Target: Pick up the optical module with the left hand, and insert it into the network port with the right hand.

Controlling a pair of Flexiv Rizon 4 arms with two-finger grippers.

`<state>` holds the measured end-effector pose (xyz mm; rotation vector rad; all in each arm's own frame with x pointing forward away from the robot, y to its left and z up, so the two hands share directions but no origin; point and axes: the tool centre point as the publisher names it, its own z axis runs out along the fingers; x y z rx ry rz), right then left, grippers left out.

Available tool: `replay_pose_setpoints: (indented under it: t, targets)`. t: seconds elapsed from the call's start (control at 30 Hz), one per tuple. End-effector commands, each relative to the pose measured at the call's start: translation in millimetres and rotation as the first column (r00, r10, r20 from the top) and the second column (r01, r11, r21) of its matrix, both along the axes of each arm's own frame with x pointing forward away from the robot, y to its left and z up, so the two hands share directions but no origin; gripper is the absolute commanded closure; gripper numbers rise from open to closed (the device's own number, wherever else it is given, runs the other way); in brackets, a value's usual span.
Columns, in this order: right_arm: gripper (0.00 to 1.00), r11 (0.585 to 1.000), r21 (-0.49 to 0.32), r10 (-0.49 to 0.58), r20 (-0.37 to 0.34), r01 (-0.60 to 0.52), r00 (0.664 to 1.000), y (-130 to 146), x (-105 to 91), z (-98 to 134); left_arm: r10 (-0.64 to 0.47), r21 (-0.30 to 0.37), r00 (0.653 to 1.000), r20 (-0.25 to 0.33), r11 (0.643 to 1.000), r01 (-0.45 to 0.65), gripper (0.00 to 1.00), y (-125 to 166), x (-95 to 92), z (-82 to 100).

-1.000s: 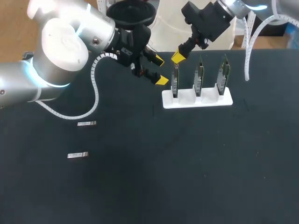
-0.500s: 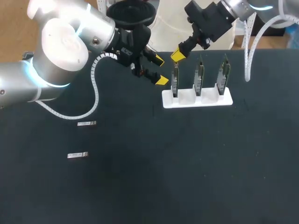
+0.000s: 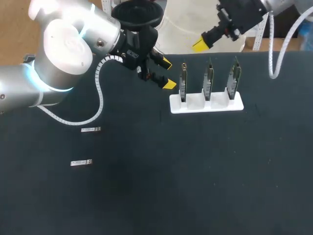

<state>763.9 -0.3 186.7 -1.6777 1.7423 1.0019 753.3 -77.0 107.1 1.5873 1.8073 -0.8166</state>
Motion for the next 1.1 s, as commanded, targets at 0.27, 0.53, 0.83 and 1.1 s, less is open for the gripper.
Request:
replay_pose_setpoints:
  t: [0.27, 0.53, 0.83, 1.1]
  targets:
    - [1.00, 0.999, -0.038, 0.038, -0.006, -0.038, 0.999, -47, -0.6, -3, 0.001, 0.004, 1.000, -0.001, 1.000, -0.001, 0.00, -1, 0.1, 0.4]
    - [1.00, 0.998, -0.057, 0.036, -0.021, -0.037, 0.999, -64, -7.4, -12, 0.001, 0.004, 1.000, -0.001, 1.000, -0.001, 0.00, -1, 0.1, 0.4]
    - [1.00, 0.998, -0.052, 0.036, -0.035, -0.037, 0.999, -75, -8.0, -21, 0.001, 0.004, 1.000, -0.001, 1.000, -0.001, 0.00, -1, 0.1, 0.4]
    - [1.00, 0.997, -0.061, 0.050, -0.055, -0.053, 0.997, -79, -7.7, -30, 0.001, 0.004, 1.000, -0.001, 1.000, -0.001, 0.00, -1, 0.1, 0.4]
